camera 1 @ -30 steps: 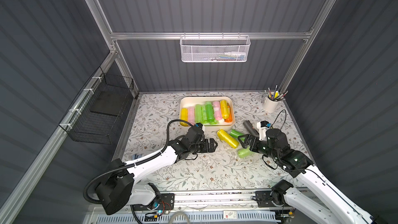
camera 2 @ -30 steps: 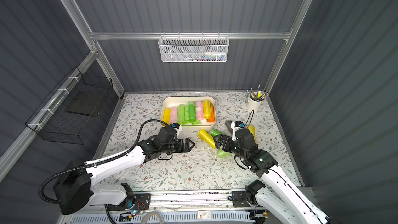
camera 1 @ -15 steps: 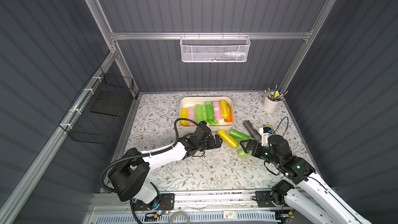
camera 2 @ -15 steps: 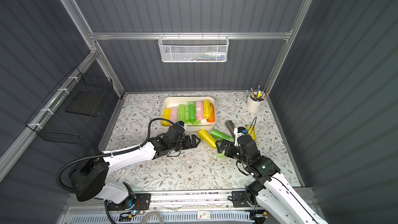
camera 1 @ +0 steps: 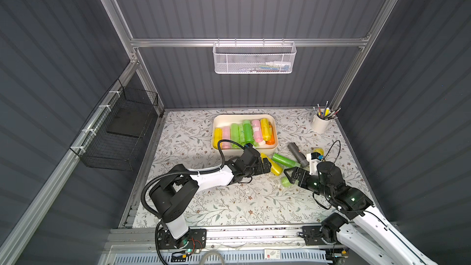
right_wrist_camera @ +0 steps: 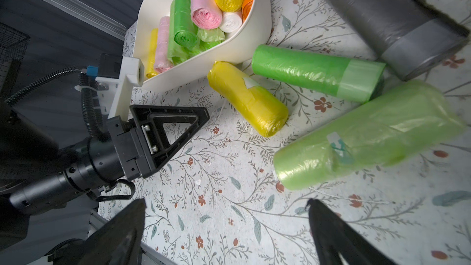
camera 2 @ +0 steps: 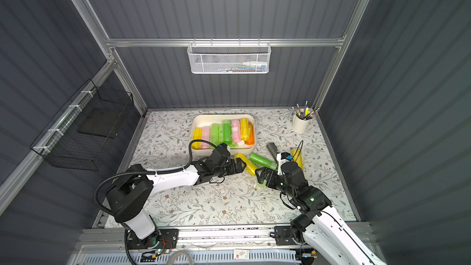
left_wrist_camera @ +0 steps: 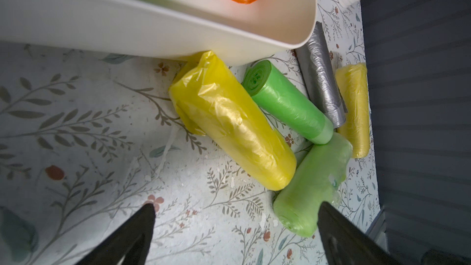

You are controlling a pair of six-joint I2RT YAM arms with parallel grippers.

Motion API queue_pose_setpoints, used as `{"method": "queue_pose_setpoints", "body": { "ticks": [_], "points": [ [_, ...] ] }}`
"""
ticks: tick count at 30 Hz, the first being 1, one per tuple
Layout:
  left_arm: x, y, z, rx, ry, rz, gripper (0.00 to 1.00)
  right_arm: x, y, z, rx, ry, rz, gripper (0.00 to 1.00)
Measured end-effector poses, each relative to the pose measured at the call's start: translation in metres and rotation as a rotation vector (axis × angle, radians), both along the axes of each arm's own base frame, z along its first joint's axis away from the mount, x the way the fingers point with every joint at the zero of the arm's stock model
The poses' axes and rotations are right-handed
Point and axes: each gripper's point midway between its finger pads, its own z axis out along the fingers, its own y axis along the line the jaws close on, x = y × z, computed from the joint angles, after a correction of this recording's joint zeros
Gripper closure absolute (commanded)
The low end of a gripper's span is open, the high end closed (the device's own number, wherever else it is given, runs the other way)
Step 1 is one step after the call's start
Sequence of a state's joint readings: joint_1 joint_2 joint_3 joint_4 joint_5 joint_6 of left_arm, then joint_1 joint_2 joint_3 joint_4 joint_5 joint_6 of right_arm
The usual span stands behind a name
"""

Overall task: Put the roll of trash bags into the storage box
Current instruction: Pick up the roll of trash bags from the center of the board.

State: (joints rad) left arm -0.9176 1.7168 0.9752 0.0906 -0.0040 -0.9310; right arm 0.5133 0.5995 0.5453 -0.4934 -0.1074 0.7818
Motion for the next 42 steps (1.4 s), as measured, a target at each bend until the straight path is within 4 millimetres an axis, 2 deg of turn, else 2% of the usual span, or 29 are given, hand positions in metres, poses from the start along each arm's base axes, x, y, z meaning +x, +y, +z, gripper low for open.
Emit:
{"method": "queue_pose_setpoints", "body": {
  "ticks": [10, 24, 32, 42],
  "points": [
    [0.011, -0.005, -0.002, 0.007, -0.02, 0.025, 0.0, 0.001, 0.001, -0.004, -0.009, 0.017, 0.001, 0.01],
    [0.029, -0.025, -0.021, 0.037, -0.011, 0.037, 0.1, 0.001, 0.001, -0.007, -0.017, 0.024, 0.002, 0.01],
    [0.036, -0.031, -0.041, 0.08, 0.02, 0.046, 0.14, 0.001, 0.0, -0.007, -0.02, 0.024, 0.0, 0.01],
    [0.047, -0.043, -0.043, 0.118, 0.032, 0.06, 0.15, 0.001, -0.003, -0.01, -0.036, 0.031, -0.007, 0.01]
  ]
}}
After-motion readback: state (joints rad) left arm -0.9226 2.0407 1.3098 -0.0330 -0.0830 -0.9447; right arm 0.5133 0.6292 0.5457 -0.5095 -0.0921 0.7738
